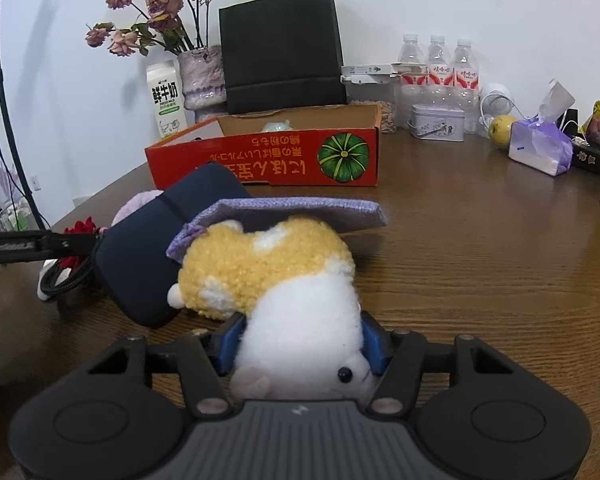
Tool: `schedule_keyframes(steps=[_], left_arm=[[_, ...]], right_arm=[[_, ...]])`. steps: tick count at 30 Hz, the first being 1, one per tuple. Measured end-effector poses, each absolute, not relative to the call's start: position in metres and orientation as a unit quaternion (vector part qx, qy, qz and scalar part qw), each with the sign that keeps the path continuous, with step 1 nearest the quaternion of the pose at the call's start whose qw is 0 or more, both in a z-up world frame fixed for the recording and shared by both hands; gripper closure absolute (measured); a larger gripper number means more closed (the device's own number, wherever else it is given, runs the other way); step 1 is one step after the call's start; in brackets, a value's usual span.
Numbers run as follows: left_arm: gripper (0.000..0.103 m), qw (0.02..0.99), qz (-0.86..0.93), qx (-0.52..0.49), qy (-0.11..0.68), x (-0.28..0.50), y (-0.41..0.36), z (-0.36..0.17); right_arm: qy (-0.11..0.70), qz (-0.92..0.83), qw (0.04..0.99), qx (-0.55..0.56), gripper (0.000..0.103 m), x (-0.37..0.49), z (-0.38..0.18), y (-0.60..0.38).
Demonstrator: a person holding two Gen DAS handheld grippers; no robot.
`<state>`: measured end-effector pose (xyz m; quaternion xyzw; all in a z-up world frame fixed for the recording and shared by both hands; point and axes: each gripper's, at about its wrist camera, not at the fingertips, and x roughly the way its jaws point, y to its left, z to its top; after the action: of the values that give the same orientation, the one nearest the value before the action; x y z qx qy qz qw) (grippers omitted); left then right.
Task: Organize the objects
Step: 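Grasp the red rose with the left gripper while right grasps the plush toy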
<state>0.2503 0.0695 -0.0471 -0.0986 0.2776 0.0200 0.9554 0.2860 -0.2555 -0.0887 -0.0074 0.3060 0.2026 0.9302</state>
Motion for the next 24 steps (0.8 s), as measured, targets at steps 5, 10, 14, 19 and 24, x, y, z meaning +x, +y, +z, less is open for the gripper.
schedule_keyframes(steps=[5, 10, 14, 19, 24], left_arm=[[0.056, 0.957, 0.006, -0.111, 0.267, 0.247, 0.072, -0.054], [0.062, 0.963, 0.007, -0.109, 0.245, 0.24, 0.07, -0.05], [0.062, 0.963, 0.01, -0.119, 0.243, 0.239, 0.073, -0.05], [0.062, 0.965, 0.015, -0.117, 0.236, 0.237, 0.072, -0.049], [0.062, 0.965, 0.02, -0.12, 0.232, 0.233, 0.073, -0.049]], right_arm=[[0.304, 0.195, 0.932, -0.03, 0.045, 0.283, -0.089, -0.248], [0.303, 0.193, 0.933, -0.033, 0.048, 0.283, -0.088, -0.247], [0.301, 0.194, 0.933, -0.03, 0.05, 0.282, -0.088, -0.248], [0.296, 0.194, 0.935, -0.023, 0.052, 0.28, -0.089, -0.249], [0.286, 0.195, 0.938, -0.009, 0.053, 0.278, -0.088, -0.253]])
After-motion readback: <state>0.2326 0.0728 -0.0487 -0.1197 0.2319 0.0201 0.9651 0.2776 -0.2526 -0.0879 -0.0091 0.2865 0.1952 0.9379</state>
